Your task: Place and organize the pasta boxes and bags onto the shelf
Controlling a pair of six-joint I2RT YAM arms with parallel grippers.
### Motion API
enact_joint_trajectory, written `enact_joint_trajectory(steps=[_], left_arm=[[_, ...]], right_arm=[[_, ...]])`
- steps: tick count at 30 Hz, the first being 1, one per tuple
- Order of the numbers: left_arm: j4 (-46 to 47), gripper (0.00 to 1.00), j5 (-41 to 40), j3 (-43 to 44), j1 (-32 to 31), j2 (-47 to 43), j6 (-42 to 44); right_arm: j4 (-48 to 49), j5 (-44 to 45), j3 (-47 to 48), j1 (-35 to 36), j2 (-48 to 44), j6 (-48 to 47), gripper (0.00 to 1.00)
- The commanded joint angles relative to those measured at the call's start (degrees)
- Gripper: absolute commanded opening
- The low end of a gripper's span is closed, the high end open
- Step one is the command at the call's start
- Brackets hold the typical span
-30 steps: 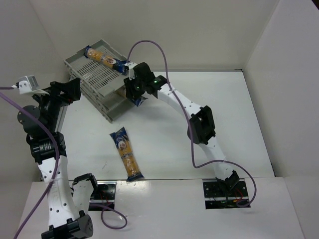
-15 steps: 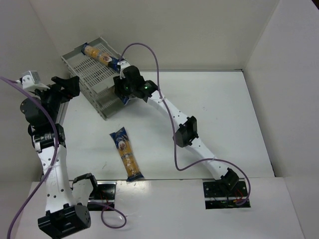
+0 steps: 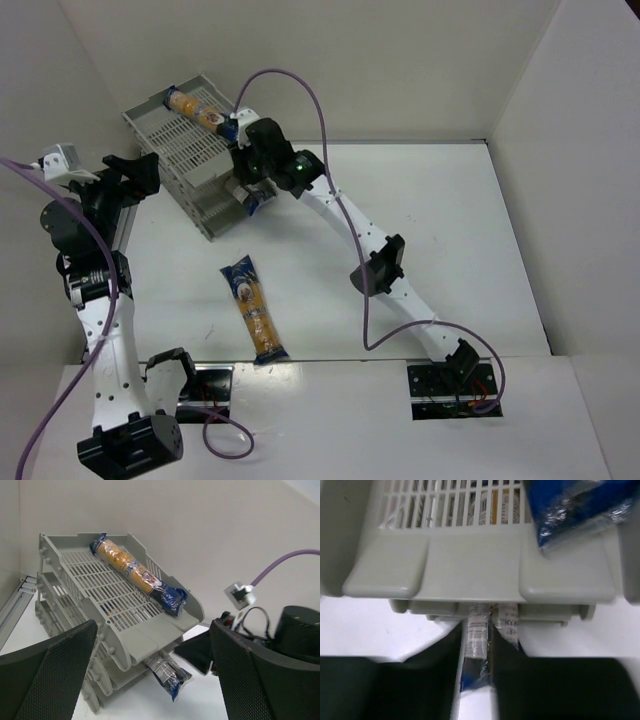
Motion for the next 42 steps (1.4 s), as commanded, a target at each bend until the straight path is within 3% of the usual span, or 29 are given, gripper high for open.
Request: enact_joint_trajectory(steps=[1,2,3,6,7,10,13,17,25,30,37,42], left_arm=[[3.0,1.00,0.7,-0.1,0.4,-2.4,-0.2],[2.5,1.00,0.7,-0.1,0.4,-3.7,-0.2],[2.5,1.00,0.7,-0.8,0.4,-4.3,-0.2],[2.0,1.00,0.0,-1.4,0.4,-5.7,-0.2],[2.0,1.00,0.0,-2.0,0.4,-6.3,-0.2],[2.0,1.00,-0.5,-2.7,0.4,-6.3,-0.2],[2.0,1.00,-0.5,-3.2,0.4,-6.3,-0.2],[2.7,1.00,-0.5,-3.2,0.4,-5.1,-0.2],[1.5,1.00,-1.7,-2.2,0.4,-4.6,0.9],[1.5,1.00,-1.7,-2.2,0.4,-4.1,1.4],[1.5,1.00,-1.7,-1.1,1.5,-2.9,1.4],[1.5,1.00,-1.7,-1.1,2.0,-2.9,1.9]], right_arm=[[-4.5,5.9,-2.4,0.2,-11.7,-0.9,0.20],[-4.5,5.9,-4.8,-0.8,-15.4,-0.9,0.06],[-5.1,4.6,-7.7,-1.3,-17.1,-2.5,0.00],[-5.6,-4.9,-27.7,-2.1,-25.2,-12.7,0.00],[-4.4,-7.2,-40.1,-2.1,-27.3,-14.8,0.00],[0.8,-9.0,-56.8,-0.7,-32.5,-18.8,0.00],[7.2,-8.3,-60.1,-0.2,-33.1,-18.8,0.00],[14.4,-9.0,-60.1,-0.2,-30.2,-16.2,0.00],[20.0,-5.4,-48.1,-0.2,-20.1,-12.0,0.00],[21.4,-2.8,-40.1,-0.2,-12.5,-9.1,0.00],[22.0,0.2,-20.3,3.4,-4.4,-6.2,0.00],[20.8,-0.5,-18.3,3.9,-3.7,-4.4,0.00]])
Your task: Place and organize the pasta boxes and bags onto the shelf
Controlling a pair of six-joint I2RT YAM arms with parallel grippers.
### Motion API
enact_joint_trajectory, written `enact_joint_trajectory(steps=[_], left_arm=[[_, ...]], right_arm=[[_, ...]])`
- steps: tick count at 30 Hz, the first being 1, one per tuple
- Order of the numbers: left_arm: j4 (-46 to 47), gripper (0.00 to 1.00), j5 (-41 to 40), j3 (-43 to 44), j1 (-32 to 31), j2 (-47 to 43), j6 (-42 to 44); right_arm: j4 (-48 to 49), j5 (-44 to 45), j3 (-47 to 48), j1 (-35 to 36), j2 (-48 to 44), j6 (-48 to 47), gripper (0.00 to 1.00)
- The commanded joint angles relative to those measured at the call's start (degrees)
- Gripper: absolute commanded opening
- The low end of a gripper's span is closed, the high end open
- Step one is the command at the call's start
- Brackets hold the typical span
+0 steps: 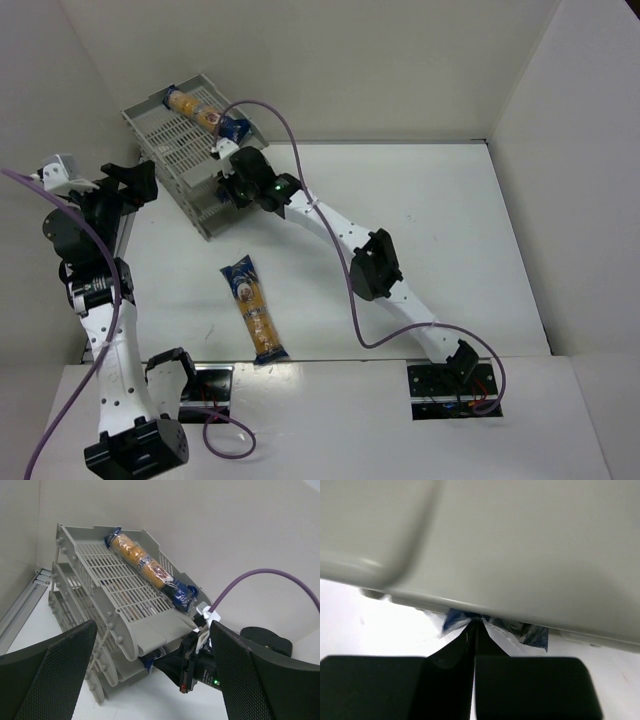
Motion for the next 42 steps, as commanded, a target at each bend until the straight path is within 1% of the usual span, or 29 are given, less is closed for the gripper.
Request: enact_joint_trajectory(steps=[1,6,8,9,10,11,12,13,14,15,16,17,18,19,20,21,22,24,25,27,29,32,34,36,37,38,39,41,42], left_arm=[[2.1,1.00,-0.2,2.1,1.1,-0.4,1.7],[2.6,1.00,0.4,2.1,1.6,0.2,0.7],[2.6,1.00,2.3,1.5,1.6,0.2,1.4],[2.6,1.00,4.0,0.8,1.6,0.2,2.6],[2.1,1.00,8.6,0.8,1.6,0.2,4.3],[0.5,1.00,10.7,2.1,1.6,1.2,6.7],[-1.7,1.00,11.8,3.1,1.1,1.9,11.9],[-7.5,1.00,12.5,4.0,1.1,2.6,14.4],[-10.6,1.00,12.5,5.0,1.1,3.9,17.1],[-13.9,1.00,13.1,6.9,0.6,4.6,23.8],[-19.5,1.00,13.1,7.5,0.6,4.6,26.9],[-22.1,1.00,13.6,8.0,-0.2,5.1,29.8],[-24.7,1.00,13.6,8.0,-0.7,5.1,32.5],[-28.7,1.00,13.6,8.7,-1.5,5.1,36.4],[-30.4,1.00,13.6,8.7,-1.5,4.3,37.7],[-31.4,1.00,13.6,7.8,-1.5,3.2,38.5],[-31.4,1.00,12.5,6.9,-1.5,2.2,38.6],[-30.1,1.00,10.2,3.8,-1.5,-1.2,38.6],[-30.1,1.00,10.2,3.0,-1.5,-2.1,37.6],[-28.7,1.00,8.9,1.6,-1.0,-4.3,36.5],[-28.1,1.00,7.7,0.2,-1.0,-6.1,36.4],[-27.0,1.00,3.9,-1.9,-1.0,-8.8,36.4],[-26.5,1.00,0.9,-3.1,-1.0,-10.2,35.0],[-25.9,1.00,-0.5,-4.9,-1.0,-12.3,33.1],[-25.9,1.00,-0.5,-4.9,-1.0,-13.4,33.1],[-25.9,1.00,0.1,-5.6,-1.0,-14.0,32.6],[-25.9,1.00,1.1,-5.6,-1.0,-14.0,32.6],[-26.6,1.00,2.4,-5.6,-1.0,-14.8,32.6],[-26.6,1.00,2.4,-6.1,-1.0,-15.4,32.0]], right_arm=[[4.8,0.2,4.5,1.2,-0.6,2.3,0.00],[3.5,0.9,3.7,1.2,-1.1,1.7,0.00],[1.7,-1.3,1.2,1.2,-4.5,1.2,0.00],[1.1,-1.9,-2.4,1.2,-5.9,0.5,0.00],[0.6,-2.6,-4.6,1.2,-7.5,-0.3,0.00],[-0.1,-3.2,-7.0,1.2,-9.4,-0.8,0.00],[-0.1,-4.0,-12.7,1.2,-13.8,-0.8,0.04],[-0.7,-4.0,-16.0,1.2,-16.4,-1.6,0.20],[-0.7,-4.0,-19.2,1.2,-19.1,-2.2,0.33],[-0.7,-4.5,-26.2,1.2,-21.9,-2.2,0.50],[-0.7,-4.5,-30.1,1.2,-27.5,-3.4,0.70],[-0.7,-4.5,-34.0,1.2,-30.5,-4.1,0.99],[-1.2,-3.9,-42.0,1.8,-33.2,-4.9,1.00],[-1.2,-3.3,-46.0,1.8,-38.4,-5.8,1.00],[-1.2,-2.7,-49.9,2.3,-40.8,-7.1,1.00],[-1.2,-2.2,-57.4,3.4,-43.0,-7.8,1.00],[-1.2,-2.2,-60.7,4.2,-46.7,-8.7,1.00],[-1.2,-1.5,-68.5,9.6,-49.3,-11.0,1.00],[-1.2,-3.2,-70.0,11.6,-49.9,-11.0,1.00],[-0.2,-3.9,-71.7,13.6,-50.6,-8.2,1.00],[0.5,-4.5,-71.7,13.6,-48.5,-6.3,1.00],[1.9,-6.5,-72.3,14.1,-46.0,0.8,1.00],[2.8,-6.5,-72.3,16.3,-43.3,5.7,1.00],[4.2,-3.7,-72.3,16.9,-40.1,9.6,1.00],[4.2,-2.6,-71.4,17.6,-38.9,13.1,1.00],[4.2,-1.0,-70.6,17.6,-37.5,14.6,1.00],[3.6,1.9,-68.3,17.6,-36.2,15.8,1.00],[2.8,3.7,-65.4,17.6,-33.2,17.1,1.00],[2.3,4.2,-62.4,17.6,-32.4,17.1,1.00]])
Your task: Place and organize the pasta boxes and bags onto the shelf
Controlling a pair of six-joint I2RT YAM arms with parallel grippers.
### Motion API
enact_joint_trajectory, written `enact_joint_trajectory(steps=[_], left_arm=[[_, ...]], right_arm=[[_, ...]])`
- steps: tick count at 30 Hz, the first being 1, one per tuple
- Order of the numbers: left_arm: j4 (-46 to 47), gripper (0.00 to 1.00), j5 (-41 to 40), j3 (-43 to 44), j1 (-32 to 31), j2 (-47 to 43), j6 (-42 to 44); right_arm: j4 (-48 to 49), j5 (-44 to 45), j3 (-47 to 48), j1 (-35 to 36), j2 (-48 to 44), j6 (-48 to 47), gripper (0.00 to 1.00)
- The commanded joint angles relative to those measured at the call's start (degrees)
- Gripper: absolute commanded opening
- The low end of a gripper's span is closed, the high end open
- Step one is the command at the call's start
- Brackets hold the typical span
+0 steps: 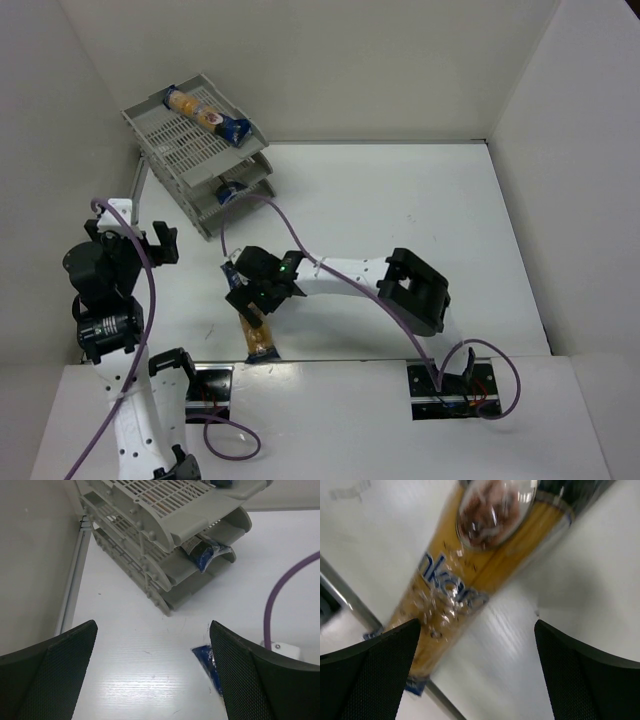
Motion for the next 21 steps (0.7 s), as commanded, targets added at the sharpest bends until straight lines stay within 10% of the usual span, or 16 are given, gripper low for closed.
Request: enact_joint_trajectory(steps=[1,16,21], left_arm=[[1.8,1.00,0.5,-0.5,0.3,-1.3,-2.4],[2.4,1.00,-0.1,-1.1,0.8,-1.9,-3.5],[2.4,1.00,-1.9,-1.1,0.8,-1.9,-3.5]], right_arm=[[1.6,7.8,7.0,1.3,4.2,5.6,1.00],[0.5,11.4,3.3,7.3,8.6,8.9,0.92],[0.0,15.7,2.5,7.3,11.4,8.4,0.21]])
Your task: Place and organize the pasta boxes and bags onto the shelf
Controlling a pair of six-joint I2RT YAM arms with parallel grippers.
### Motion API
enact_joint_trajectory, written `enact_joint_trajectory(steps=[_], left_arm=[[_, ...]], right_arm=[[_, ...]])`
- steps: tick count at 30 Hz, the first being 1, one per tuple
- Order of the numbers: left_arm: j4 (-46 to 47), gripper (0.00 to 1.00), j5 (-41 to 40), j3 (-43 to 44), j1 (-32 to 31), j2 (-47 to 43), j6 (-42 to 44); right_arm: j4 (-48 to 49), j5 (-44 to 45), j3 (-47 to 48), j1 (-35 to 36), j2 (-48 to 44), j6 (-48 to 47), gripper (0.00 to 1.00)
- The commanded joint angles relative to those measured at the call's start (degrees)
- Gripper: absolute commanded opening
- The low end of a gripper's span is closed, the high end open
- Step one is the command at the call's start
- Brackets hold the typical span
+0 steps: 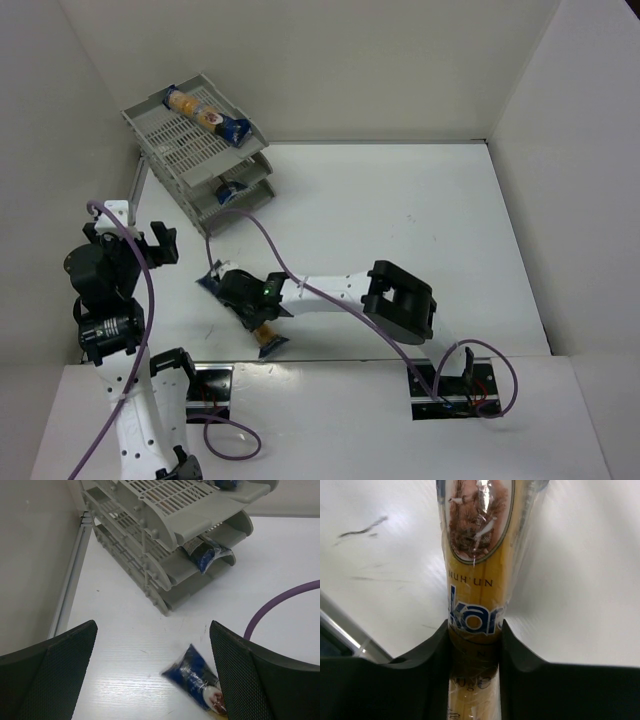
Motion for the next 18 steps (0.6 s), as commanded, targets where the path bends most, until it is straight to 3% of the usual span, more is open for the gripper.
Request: enact_joint_trajectory(steps=[1,2,9,18], left_arm=[[1.9,1.00,-1.4,-0.1,0.4,-0.6,-0.2],[1.9,1.00,-1.9,-0.1,0.4,-0.6,-0.2],[1.9,1.00,-2.4,1.8,-0.1,0.5,0.8],[3.1,1.00,-2.4,6.3,-1.2,5.9,1.4]], right_arm=[[-1.5,4.2,-3.7,0.6,4.1,-1.0,0.08],[-1.5,5.2,-4.9,0.6,3.3,-3.0,0.00],[3.7,8.5,-15.8,-10.4,-6.0,-14.6,0.00],[1.5,-11.7,-2.8,-17.4,-9.9,-22.4,0.00]])
